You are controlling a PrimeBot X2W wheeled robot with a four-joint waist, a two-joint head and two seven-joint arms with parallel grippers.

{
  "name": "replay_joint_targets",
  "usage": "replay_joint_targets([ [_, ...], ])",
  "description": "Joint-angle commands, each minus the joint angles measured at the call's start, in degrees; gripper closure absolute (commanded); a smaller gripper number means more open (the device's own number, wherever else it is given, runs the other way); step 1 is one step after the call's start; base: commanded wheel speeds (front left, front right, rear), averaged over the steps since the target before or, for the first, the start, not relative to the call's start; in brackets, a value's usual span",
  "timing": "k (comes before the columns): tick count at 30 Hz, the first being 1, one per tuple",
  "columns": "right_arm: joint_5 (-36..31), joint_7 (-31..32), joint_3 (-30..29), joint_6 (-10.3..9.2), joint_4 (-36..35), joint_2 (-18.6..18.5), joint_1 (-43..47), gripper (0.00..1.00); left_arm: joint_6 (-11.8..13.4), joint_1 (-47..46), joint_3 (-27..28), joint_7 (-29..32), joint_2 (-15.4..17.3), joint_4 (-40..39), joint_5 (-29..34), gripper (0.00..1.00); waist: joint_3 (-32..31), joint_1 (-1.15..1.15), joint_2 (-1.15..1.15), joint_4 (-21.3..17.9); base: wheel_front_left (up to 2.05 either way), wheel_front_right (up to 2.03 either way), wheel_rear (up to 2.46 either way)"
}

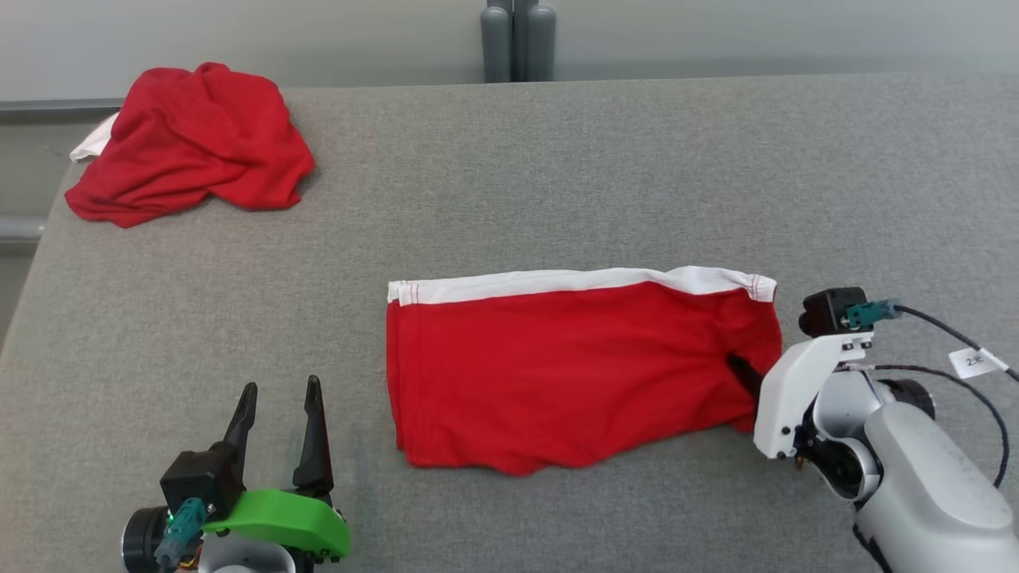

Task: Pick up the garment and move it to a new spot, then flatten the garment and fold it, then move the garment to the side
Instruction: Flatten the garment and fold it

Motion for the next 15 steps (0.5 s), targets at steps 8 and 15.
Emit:
replay_joint_targets([
  [8,3.5,2.0,-0.1,-0.09,-4.0,-8.5,-1.9,1.0,-0.9,-1.1,0.2,-0.2,-0.5,-0.3,1.4,0.0,1.4,0.0,0.0,-4.1,0.0,0.0,0.0],
  [15,7.6,4.7,2.0,-0.07,-9.5,-9.0,-1.1,1.0,-1.5,-2.4,0.3,-0.1,-0.9,0.3,2.1,0.0,2.9,0.0,0.0,-5.8,0.0,0.0,0.0],
])
